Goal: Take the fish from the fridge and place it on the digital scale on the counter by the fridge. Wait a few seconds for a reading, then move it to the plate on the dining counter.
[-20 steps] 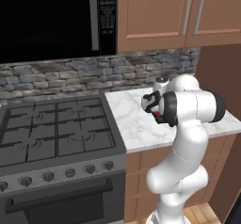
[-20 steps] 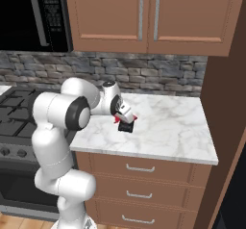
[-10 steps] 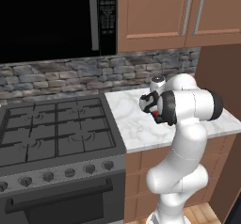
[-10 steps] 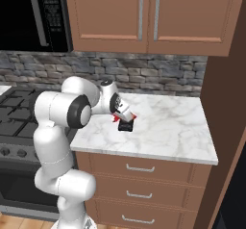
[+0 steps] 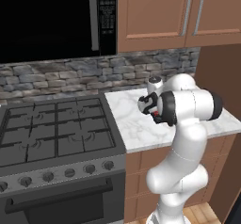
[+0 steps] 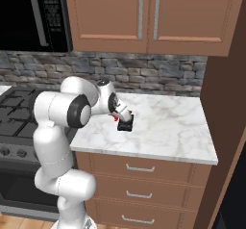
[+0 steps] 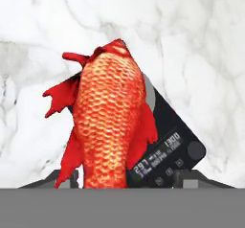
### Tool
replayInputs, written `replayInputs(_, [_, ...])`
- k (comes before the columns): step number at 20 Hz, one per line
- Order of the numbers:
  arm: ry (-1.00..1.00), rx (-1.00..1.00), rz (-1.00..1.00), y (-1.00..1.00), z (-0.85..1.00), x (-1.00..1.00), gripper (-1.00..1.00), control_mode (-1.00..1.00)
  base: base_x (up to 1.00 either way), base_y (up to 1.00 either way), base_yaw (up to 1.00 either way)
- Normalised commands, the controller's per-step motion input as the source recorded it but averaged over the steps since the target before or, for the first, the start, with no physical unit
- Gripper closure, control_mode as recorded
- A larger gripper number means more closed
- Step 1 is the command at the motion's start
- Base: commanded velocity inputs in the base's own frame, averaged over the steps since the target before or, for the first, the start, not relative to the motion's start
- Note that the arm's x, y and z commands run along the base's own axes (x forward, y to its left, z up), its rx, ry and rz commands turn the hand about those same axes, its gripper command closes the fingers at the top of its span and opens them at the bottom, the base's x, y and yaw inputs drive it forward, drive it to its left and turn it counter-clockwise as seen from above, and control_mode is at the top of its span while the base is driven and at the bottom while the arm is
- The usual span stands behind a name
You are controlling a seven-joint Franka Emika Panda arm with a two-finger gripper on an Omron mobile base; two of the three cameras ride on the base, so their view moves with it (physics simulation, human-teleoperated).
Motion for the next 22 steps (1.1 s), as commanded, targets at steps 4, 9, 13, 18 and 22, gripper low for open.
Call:
replayInputs(4, [-0.05, 0.0, 0.0, 0.0, 0.01, -0.44, -1.0, -1.0, 0.0, 0.0, 0.0])
replayInputs(9, [-0.01, 0.0, 0.0, 0.0, 0.08, -0.32, -1.0, -1.0, 0.0, 0.0, 0.0])
replayInputs(13, [-0.06, 0.01, 0.0, 0.0, 0.4, -0.36, -1.0, -1.0, 0.0, 0.0, 0.0])
replayInputs(18, [-0.11, 0.05, 0.01, 0.0, 0.74, -0.24, -1.0, -1.0, 0.0, 0.0, 0.0])
replayInputs(22, [-0.06, 0.07, 0.01, 0.0, 0.76, -0.26, -1.0, -1.0, 0.0, 0.0, 0.0])
